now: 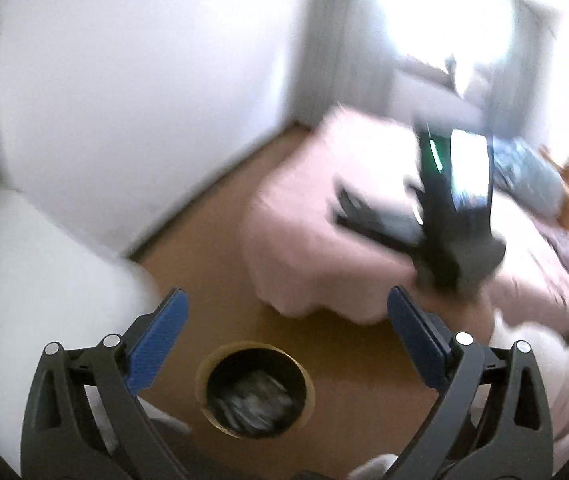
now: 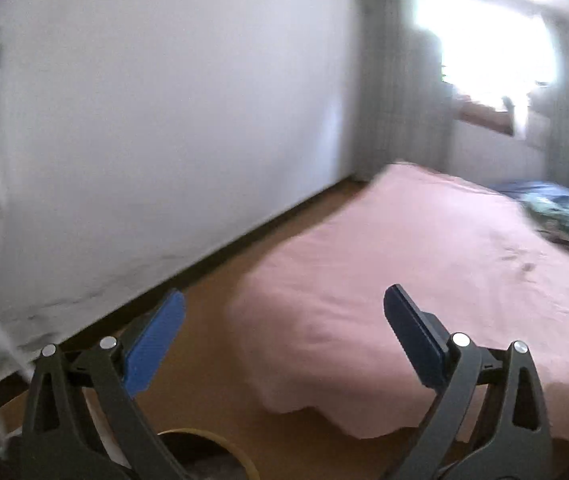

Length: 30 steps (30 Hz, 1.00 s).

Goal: Collect trash
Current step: 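Move both tools back over the desk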

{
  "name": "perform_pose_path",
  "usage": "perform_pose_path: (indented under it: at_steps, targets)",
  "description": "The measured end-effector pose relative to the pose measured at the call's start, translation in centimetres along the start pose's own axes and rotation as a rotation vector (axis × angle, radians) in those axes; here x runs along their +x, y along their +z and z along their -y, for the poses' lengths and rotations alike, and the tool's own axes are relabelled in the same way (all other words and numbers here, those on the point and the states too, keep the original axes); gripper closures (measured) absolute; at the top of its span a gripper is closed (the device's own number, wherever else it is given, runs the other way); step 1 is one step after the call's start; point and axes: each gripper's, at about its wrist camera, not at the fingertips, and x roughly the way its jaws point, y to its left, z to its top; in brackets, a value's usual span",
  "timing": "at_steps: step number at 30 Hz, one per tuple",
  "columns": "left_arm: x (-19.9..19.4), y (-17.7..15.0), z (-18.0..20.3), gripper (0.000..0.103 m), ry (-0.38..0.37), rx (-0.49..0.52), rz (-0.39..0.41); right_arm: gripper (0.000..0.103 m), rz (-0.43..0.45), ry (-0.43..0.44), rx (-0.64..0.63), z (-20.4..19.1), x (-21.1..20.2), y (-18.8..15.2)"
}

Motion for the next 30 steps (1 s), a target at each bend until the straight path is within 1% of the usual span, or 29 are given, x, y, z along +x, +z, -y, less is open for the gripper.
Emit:
perform_pose_path:
  at_steps: [2, 3, 5, 7, 9, 10, 11, 12, 13, 14, 15, 16, 17, 19, 20, 22, 24, 27, 28, 29, 30]
  targets:
    - [-4.7, 0.7, -4.7, 0.006, 0.111, -0.073, 0.064, 0.007, -0.003, 0.083, -0.034, -2.7, -1.3, 0.5]
    - [-6.5, 0.5, -6.8, 0.006, 0.158, -0.108, 0.084, 0.007, -0.002, 0.156, -0.057, -4.4, -2.1, 0.8]
    - [-10.5, -0.6, -12.1, 0.006, 0.297, -0.177, 0.106, 0.007, -0.003, 0.273, -0.085, -7.3, -3.7, 0.9]
    - [-14.0, -2.6, -18.0, 0.006, 0.489, -0.25, 0.089, 0.007, 0.009, 0.372, -0.132, -10.6, -5.5, 1.1]
    - [-17.2, -4.9, -23.8, 0.006, 0.654, -0.343, 0.048, 0.007, 0.031, 0.454, -0.197, -14.4, -7.3, 1.2]
    - [-18.9, -6.2, -26.7, 0.006, 0.703, -0.39, 0.025, 0.007, 0.033, 0.516, -0.237, -16.6, -8.1, 1.4]
    - [-20.1, -7.2, -28.9, 0.006, 0.722, -0.415, 0.01, 0.007, 0.032, 0.577, -0.272, -18.8, -9.0, 1.6]
    - [-21.3, -8.1, -31.2, 0.006, 0.726, -0.429, -0.011, 0.007, 0.027, 0.616, -0.294, -20.6, -9.4, 1.9]
    - [-22.1, -8.7, -33.2, 0.006, 0.711, -0.428, -0.04, 0.007, 0.02, 0.656, -0.311, -23.2, -9.9, 2.3]
    - [-22.7, -9.2, -34.9, 0.006, 0.705, -0.418, -0.066, 0.007, 0.015, 0.679, -0.316, -24.5, -10.2, 2.6]
    - [-22.7, -9.5, -36.5, 0.006, 0.705, -0.399, -0.108, 0.007, 0.007, 0.706, -0.319, -26.2, -10.5, 2.8]
    - [-22.7, -9.6, -37.8, 0.006, 0.681, -0.375, -0.14, 0.007, -0.008, 0.743, -0.326, -28.5, -10.8, 3.1]
    - [-22.4, -9.7, -38.6, 0.007, 0.648, -0.353, -0.165, 0.007, -0.018, 0.764, -0.334, -29.9, -10.6, 3.4]
    - [-21.4, -9.7, -40.4, 0.007, 0.586, -0.318, -0.196, 0.007, -0.039, 0.804, -0.359, -33.1, -11.1, 3.3]
    - [-20.9, -9.6, -41.1, 0.007, 0.572, -0.302, -0.204, 0.007, -0.048, 0.818, -0.375, -34.9, -11.3, 3.2]
    - [-20.3, -9.9, -42.8, 0.007, 0.529, -0.271, -0.209, 0.007, -0.062, 0.835, -0.406, -37.2, -11.4, 3.1]
    - [-19.0, -9.4, -44.0, 0.007, 0.486, -0.237, -0.229, 0.007, -0.074, 0.844, -0.426, -38.2, -11.6, 2.9]
    - [-17.0, -9.0, -44.8, 0.017, 0.454, -0.156, -0.291, 0.007, -0.101, 0.842, -0.459, -40.2, -11.5, 2.8]
    - [-16.4, -9.1, -45.1, 0.025, 0.441, -0.138, -0.313, 0.007, -0.105, 0.844, -0.465, -40.2, -11.3, 2.5]
    - [-15.9, -9.2, -45.2, 0.038, 0.418, -0.131, -0.333, 0.007, -0.112, 0.847, -0.475, -40.3, -11.2, 2.4]
    - [-15.6, -9.6, -45.2, 0.041, 0.386, -0.137, -0.346, 0.007, -0.117, 0.849, -0.485, -40.8, -11.2, 2.4]
